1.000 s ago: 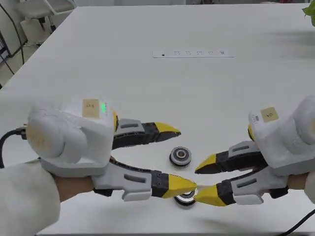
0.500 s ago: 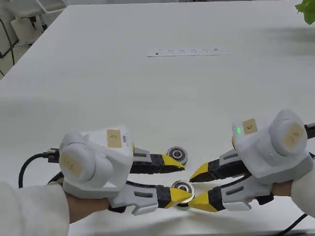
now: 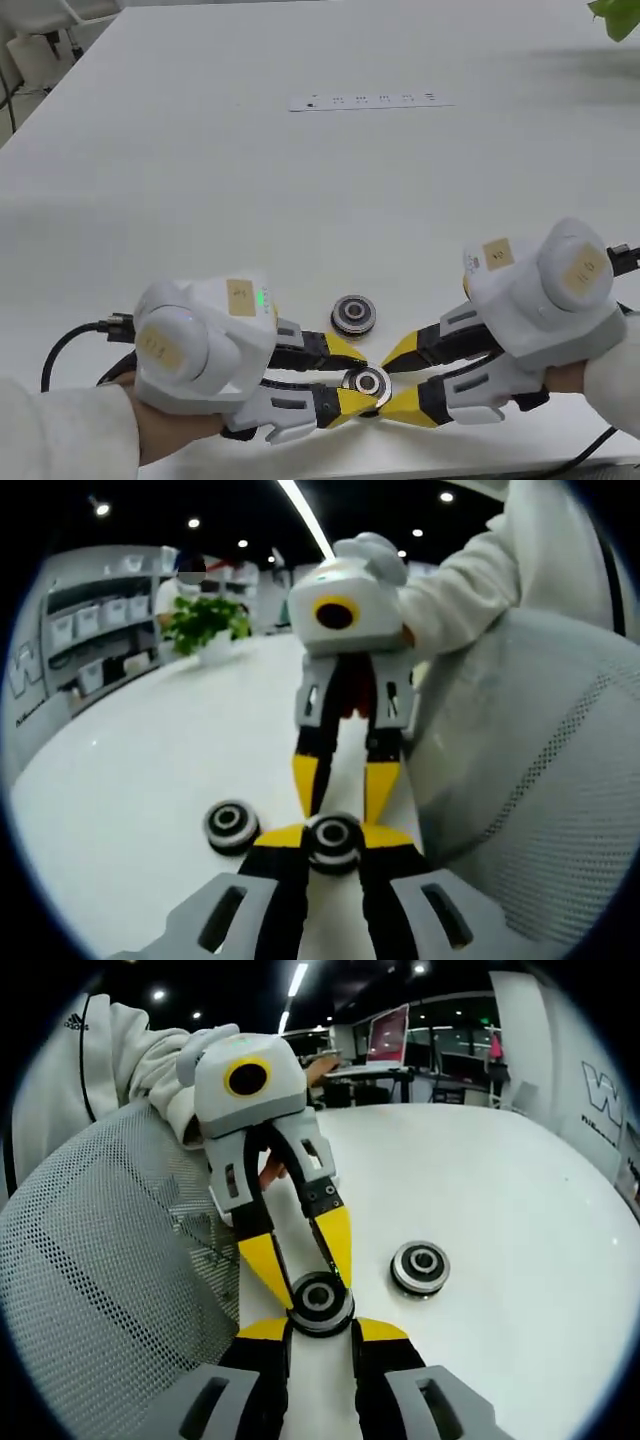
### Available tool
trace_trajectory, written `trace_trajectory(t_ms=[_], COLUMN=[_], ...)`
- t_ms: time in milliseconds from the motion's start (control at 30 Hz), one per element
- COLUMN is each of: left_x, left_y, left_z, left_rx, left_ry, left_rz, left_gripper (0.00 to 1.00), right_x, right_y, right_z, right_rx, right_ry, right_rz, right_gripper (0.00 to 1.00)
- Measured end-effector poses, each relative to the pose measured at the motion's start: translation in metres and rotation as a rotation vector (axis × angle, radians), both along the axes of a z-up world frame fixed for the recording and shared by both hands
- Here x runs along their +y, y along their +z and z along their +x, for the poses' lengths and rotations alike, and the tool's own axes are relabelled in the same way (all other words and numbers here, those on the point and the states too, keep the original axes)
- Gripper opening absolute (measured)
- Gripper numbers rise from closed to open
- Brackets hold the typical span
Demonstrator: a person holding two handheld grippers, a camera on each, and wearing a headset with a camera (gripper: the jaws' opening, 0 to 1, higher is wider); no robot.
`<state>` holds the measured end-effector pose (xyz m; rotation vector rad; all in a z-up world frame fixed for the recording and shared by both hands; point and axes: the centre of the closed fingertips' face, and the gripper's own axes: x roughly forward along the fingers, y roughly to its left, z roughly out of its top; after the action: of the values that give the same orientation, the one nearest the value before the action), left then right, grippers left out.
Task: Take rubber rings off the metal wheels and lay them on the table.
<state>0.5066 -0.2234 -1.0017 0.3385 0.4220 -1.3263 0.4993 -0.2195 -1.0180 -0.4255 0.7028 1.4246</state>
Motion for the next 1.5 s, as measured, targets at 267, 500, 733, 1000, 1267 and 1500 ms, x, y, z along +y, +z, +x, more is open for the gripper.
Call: trace_trajectory(t_ms=[267,500,733,1000,1267,1500], left_x=[-0.001,0.0,0.0,0.001,0.002,0.002], left_y=[-0.004,-0.004,-0.003,-0.001,0.0,0.0], left_z=[0.002,0.002,0.002,0.004,0.005,0.005], left_rx=[-0.05,-0.045,-0.047,-0.066,-0.068,-0.071], left_ry=[-0.025,-0.026,-0.025,-0.026,-0.02,-0.021], left_rz=[0.02,0.015,0.014,0.019,0.011,0.004], left_gripper=[0.15,0.14,0.14,0.14,0.14,0.14], right_x=[-0.003,-0.01,-0.007,-0.008,-0.01,-0.012], right_y=[-0.002,-0.006,-0.005,-0.005,-0.002,0.003], right_z=[0.002,0.004,0.006,0.013,0.02,0.022], right_rx=[0.029,-0.049,-0.054,-0.041,0.129,0.439], right_ry=[-0.025,0.026,0.012,-0.057,-0.217,-0.417], right_rz=[-0.005,-0.066,-0.071,-0.104,-0.039,0.111], right_gripper=[0.18,0.05,0.02,0.0,0.0,0.0])
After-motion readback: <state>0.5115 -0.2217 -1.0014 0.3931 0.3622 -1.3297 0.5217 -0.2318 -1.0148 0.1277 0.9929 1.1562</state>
